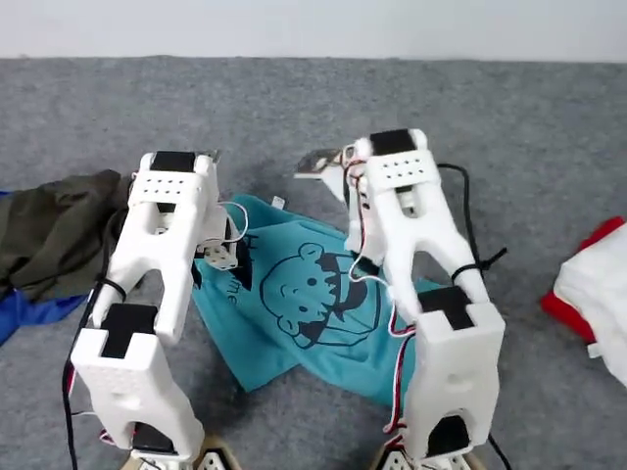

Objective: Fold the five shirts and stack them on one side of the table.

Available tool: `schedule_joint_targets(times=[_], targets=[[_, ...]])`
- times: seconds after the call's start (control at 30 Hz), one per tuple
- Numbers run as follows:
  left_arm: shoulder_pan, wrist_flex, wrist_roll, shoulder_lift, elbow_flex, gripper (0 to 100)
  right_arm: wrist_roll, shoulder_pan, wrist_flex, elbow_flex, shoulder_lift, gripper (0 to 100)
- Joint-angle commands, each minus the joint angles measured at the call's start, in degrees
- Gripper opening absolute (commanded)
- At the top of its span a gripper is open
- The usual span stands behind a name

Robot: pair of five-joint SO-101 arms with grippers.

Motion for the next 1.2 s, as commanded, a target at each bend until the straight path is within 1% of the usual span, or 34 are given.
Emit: schedule_joint_targets(times=[0.0, 0.07, 0.1, 0.17, 0.27, 0.43, 0.47, 0.5, 0.6, 0.8, 0.93, 1.0, 1.03, 1.1, 1.17], targets=[[0.0, 1.7, -0.4, -3.7, -0.2, 26, 0.3, -0.7, 2.2, -0.2, -0.5, 33.3], [0.0, 1.7, -0.4, -3.7, -0.2, 26, 0.2, -0.7, 1.7, 0.5, 0.0, 39.6], [0.0, 1.7, -0.4, -3.7, -0.1, 26, 0.2, -0.8, 1.3, 1.1, 0.8, 40.2], [-0.1, 1.7, -0.4, -3.8, -0.1, 26, 0.0, -1.2, -0.7, 2.5, 3.3, 37.6], [-0.1, 1.7, -0.4, -3.8, -0.1, 26, -0.1, -1.4, -3.0, 4.3, 8.1, 27.0], [-0.1, 1.7, -0.4, -3.8, 1.5, 26, 0.1, -0.5, -4.1, 1.9, 11.4, 1.4], [-0.1, 1.7, -0.4, -3.8, 2.0, 26, 0.1, 0.5, -4.2, 0.1, 10.9, 0.5], [-0.1, 1.7, -0.4, -3.8, 2.3, 26, 0.2, 1.5, -4.2, -2.2, 10.3, 2.3], [-0.1, 1.7, -0.4, -3.8, 2.6, 26, -0.1, 5.2, -4.3, -10.1, 8.0, 0.6], [-0.1, 1.7, -0.4, -3.8, 2.6, 26, -0.1, 12.6, -5.0, -27.6, 6.8, 0.9], [-0.1, 1.7, -0.4, -3.9, 2.6, 26, -0.5, 17.2, -10.2, -36.9, 8.6, 1.6], [-0.1, 1.7, -0.4, -3.9, 2.6, 26, -3.8, 19.6, -14.9, -40.2, 10.1, 3.2], [-0.1, 1.7, -0.4, -3.9, 2.6, 26, -4.9, 20.4, -16.8, -41.1, 11.2, 6.8], [-0.1, 1.7, -0.4, -3.9, 2.6, 26, -4.0, 21.3, -17.7, -41.4, 13.5, 19.2], [-0.1, 1.7, -0.4, -3.9, 2.6, 26, -2.4, 21.5, -14.1, -41.4, 15.6, 32.6]])
